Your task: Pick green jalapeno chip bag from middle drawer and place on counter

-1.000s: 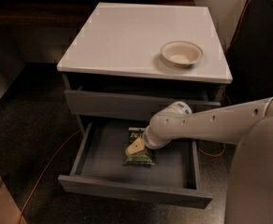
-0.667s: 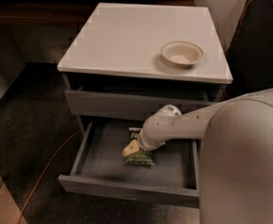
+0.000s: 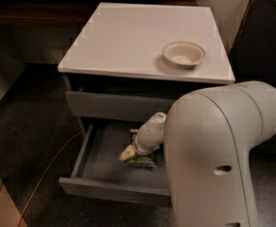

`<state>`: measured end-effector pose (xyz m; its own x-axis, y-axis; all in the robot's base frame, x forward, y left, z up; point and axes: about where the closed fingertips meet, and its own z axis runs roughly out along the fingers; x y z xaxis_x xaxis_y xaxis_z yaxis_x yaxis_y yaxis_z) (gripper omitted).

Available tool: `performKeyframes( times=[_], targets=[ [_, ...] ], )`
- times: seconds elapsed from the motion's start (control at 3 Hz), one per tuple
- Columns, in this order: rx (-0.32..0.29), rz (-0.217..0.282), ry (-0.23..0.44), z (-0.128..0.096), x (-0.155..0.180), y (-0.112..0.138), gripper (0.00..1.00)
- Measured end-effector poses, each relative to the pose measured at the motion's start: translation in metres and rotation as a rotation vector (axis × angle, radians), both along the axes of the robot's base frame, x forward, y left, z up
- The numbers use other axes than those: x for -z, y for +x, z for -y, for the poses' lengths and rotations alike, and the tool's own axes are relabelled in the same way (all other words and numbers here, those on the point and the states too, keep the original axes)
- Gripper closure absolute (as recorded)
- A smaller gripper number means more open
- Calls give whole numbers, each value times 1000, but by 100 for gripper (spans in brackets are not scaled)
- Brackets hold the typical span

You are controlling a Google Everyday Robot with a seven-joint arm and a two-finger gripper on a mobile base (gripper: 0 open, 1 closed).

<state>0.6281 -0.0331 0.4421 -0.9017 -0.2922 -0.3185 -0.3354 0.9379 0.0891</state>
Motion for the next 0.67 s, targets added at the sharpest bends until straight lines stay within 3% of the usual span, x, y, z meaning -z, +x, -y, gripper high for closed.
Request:
performKeyframes(
  times=[0.67],
  targets=[
    [34,-10,-9,0,43,13,0]
  ],
)
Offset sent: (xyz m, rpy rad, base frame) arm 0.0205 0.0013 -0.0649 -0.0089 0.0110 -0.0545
